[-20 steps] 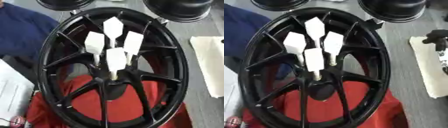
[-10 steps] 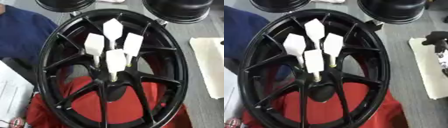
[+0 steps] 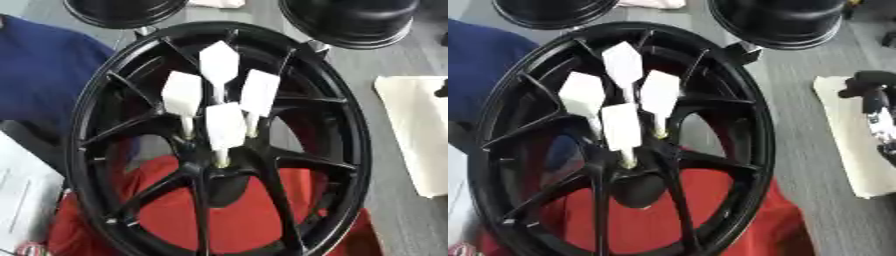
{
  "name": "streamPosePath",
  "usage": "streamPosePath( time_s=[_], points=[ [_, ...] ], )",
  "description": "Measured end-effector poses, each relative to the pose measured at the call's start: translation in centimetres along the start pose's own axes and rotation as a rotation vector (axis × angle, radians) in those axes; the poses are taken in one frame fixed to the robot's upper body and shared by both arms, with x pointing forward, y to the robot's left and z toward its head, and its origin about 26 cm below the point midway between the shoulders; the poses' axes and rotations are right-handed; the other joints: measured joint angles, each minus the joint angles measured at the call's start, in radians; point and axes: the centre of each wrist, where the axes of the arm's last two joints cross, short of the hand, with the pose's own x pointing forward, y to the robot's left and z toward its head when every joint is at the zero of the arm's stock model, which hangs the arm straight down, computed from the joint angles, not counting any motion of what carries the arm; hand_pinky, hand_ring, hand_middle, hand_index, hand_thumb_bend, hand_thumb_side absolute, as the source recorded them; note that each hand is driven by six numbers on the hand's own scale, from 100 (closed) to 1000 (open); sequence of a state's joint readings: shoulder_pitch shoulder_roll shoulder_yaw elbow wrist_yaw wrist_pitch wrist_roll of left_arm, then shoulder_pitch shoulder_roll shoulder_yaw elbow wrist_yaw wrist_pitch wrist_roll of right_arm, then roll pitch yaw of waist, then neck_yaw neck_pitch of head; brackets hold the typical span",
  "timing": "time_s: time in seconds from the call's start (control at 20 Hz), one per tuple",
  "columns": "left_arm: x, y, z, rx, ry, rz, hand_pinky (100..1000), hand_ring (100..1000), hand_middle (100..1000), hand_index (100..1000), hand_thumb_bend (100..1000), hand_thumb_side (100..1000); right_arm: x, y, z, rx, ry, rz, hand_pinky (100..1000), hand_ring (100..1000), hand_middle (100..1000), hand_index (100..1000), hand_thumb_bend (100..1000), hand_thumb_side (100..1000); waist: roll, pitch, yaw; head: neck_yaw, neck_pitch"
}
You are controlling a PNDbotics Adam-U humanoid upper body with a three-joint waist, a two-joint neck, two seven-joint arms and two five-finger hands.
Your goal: Pull the pin out of the wheel hub.
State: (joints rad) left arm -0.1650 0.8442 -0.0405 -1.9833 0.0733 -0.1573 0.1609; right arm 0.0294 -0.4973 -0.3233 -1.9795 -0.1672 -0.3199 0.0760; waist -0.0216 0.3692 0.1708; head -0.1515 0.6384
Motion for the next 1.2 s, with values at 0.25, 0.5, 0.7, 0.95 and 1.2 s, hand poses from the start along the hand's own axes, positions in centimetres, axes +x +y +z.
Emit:
streamPosePath(
  time_s=[0.25,0.5,0.7,0.95,1.2],
  points=[
    [0.7,2.2,-0.7,-0.162,0.016,-0.132,730,821,674,760,120,580,-0.1,-0.1,0.4,0.001,0.015,0.003,839,674,669,758,100,544,0.023,-0.024,-0.012,-0.003,0.035],
    [2.2,4.1,-2.5,-0.318,0.017,-0.239,757,808,675,769,180,564,-0.2,-0.2,1.0,0.003,0.037,0.013,838,672,668,757,100,541,0.034,-0.039,-0.018,-0.005,0.048],
    [4.0,5.3,-4.4,-0.456,-0.004,-0.349,773,801,669,778,215,555,-0.2,-0.4,1.1,-0.002,0.036,0.021,838,668,664,756,100,540,0.043,-0.042,-0.023,-0.005,0.047],
    [6.3,5.8,-6.7,-0.638,-0.009,-0.441,789,797,685,786,227,570,-0.2,-0.4,1.0,0.005,0.034,0.023,837,668,664,756,100,538,0.039,-0.042,-0.034,-0.005,0.044],
    [8.9,5.9,-9.0,-0.806,-0.015,-0.493,792,785,702,793,239,593,-0.2,-0.3,1.0,0.015,0.033,0.023,838,668,664,756,100,537,0.033,-0.042,-0.044,0.000,0.037]
  ],
)
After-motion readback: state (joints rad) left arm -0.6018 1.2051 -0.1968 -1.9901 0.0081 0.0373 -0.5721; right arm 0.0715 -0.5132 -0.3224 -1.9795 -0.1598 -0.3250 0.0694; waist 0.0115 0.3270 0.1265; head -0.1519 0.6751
